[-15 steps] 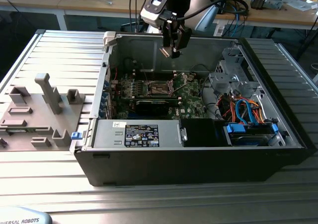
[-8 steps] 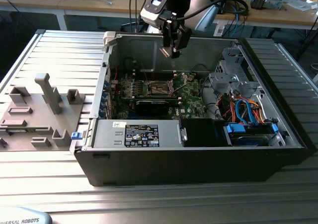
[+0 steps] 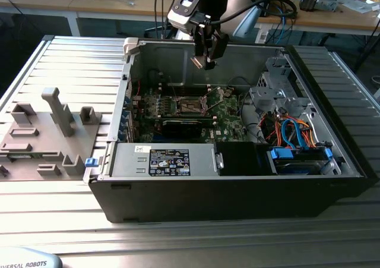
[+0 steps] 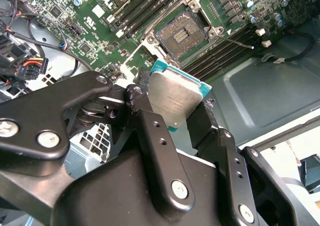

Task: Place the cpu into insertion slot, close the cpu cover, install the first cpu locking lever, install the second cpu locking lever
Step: 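Place the cpu into insertion slot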

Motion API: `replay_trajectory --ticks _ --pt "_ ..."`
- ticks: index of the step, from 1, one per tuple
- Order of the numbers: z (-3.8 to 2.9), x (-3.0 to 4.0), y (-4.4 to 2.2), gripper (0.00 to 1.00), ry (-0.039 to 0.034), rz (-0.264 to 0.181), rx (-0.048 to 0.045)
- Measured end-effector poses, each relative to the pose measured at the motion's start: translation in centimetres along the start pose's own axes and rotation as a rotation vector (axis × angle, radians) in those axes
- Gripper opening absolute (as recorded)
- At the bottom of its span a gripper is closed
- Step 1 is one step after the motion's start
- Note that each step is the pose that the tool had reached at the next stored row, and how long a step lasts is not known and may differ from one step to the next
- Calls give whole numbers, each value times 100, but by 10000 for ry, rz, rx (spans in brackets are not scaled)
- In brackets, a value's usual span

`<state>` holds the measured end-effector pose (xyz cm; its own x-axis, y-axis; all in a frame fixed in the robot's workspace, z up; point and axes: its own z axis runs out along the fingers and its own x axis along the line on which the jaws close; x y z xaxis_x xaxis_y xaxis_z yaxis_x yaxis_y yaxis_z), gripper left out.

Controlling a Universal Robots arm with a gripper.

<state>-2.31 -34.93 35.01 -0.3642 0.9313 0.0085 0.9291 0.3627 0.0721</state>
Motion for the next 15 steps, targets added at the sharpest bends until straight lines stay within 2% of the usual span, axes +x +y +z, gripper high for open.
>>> replay_trajectory --ticks 15 --pt "0 0 0 54 -7 86 0"
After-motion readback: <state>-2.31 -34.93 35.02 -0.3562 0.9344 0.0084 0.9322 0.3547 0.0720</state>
